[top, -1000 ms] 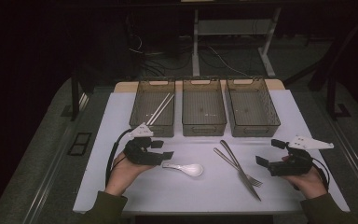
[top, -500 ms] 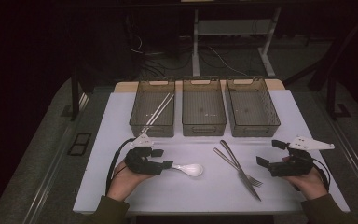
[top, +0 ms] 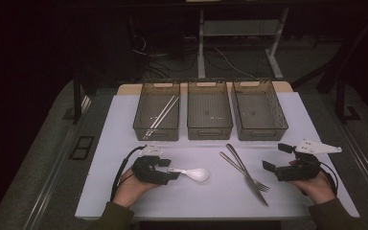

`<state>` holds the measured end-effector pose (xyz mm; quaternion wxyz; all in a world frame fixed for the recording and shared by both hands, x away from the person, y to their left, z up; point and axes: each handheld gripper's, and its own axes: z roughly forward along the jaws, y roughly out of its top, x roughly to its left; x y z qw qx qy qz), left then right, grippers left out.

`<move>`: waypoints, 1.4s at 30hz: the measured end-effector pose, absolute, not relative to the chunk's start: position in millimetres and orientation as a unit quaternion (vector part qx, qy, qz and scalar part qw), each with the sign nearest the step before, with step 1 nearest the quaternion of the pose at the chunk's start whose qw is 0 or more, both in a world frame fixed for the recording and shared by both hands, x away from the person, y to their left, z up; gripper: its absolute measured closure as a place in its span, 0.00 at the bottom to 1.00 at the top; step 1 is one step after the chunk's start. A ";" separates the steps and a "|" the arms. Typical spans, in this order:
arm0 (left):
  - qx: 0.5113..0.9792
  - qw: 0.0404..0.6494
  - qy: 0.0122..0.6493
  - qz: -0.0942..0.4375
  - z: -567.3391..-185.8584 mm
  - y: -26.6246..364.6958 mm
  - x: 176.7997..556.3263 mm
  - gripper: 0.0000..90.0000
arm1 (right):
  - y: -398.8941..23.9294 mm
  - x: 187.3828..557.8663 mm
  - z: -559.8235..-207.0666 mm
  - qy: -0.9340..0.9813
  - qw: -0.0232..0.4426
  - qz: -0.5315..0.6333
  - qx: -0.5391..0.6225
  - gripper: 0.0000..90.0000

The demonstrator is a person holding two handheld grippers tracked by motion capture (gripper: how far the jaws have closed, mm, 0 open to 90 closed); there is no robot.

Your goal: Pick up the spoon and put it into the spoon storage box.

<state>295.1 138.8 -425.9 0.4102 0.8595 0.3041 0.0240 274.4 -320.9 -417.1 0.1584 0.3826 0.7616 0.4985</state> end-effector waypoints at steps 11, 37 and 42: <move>0.875 0.397 0.278 0.014 -432.0 129.6 300.4 0.40 | -319.5 274.4 -417.0 0.763 0.159 0.498 0.379 0.04; 0.901 0.364 0.233 0.038 -444.3 117.4 311.1 0.55 | -319.2 275.6 -417.3 0.762 0.156 0.499 0.381 0.04; 0.905 0.357 0.226 0.043 -443.5 116.5 307.1 0.61 | -319.1 275.5 -417.3 0.762 0.155 0.500 0.382 0.04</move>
